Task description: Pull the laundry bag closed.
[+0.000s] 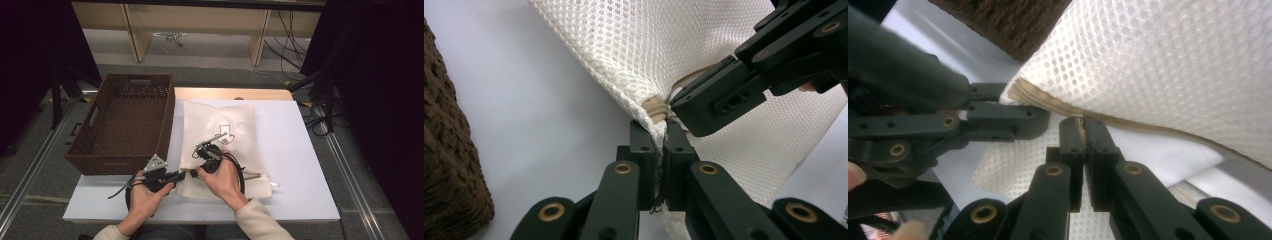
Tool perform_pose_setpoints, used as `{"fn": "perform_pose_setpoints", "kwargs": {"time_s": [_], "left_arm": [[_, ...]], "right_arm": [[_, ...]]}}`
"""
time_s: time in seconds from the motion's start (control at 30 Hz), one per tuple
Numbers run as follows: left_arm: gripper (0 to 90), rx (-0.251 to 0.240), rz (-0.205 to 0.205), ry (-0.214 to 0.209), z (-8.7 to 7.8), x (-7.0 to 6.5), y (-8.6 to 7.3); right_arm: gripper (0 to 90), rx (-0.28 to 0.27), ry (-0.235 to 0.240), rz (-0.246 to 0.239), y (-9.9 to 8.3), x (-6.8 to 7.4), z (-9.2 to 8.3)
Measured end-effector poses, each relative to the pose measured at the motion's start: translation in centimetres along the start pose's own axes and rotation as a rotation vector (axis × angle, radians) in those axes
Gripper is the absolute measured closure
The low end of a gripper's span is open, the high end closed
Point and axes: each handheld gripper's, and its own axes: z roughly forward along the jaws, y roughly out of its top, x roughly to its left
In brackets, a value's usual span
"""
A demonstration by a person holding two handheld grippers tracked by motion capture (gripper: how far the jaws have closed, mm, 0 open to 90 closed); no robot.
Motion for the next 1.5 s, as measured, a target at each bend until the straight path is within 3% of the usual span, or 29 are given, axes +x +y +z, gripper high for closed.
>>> {"fn": "perform_pose_setpoints", "kwargs": {"time_s": [0.17, 0.2, 0.27, 0.3, 0.73, 0.8, 1.07, 1.27, 1.5], "left_arm": [[85.7, 0.001, 0.011, 0.007, 0.0, 0.1, 0.0], [85.7, 0.003, 0.014, 0.01, 0.0, 0.1, 0.0], [85.6, 0.002, 0.01, 0.007, 0.0, 0.1, 0.0], [85.6, 0.001, 0.007, 0.006, 0.0, 0.1, 0.0], [85.6, -0.003, -0.012, -0.004, -0.1, 0.0, 0.0], [85.5, 0.0, -0.012, -0.023, -0.1, 0.1, 0.0], [85.5, -0.004, -0.003, -0.003, 0.0, 0.0, -0.1], [85.4, 0.002, -0.005, -0.017, 0.0, 0.1, -0.1], [85.4, -0.007, -0.008, -0.004, 0.1, 0.0, -0.1]], "right_arm": [[88.6, -0.012, -0.004, -0.035, 0.1, -0.1, 0.0], [88.6, -0.011, -0.008, -0.008, 0.0, 0.1, 0.0], [88.6, -0.005, -0.01, 0.002, 0.0, 0.2, 0.0], [88.6, -0.009, -0.016, -0.038, 0.1, 0.0, 0.0], [88.7, 0.025, -0.075, -0.028, -0.3, -0.2, -0.6], [88.7, 0.03, -0.069, 0.014, -0.4, -0.3, -0.7], [88.7, 0.039, -0.088, -0.009, -0.6, -0.5, -1.0], [88.7, 0.044, -0.101, -0.002, -0.8, -0.9, -1.3], [88.6, 0.047, -0.114, 0.005, -1.0, -1.2, -1.7]]}}
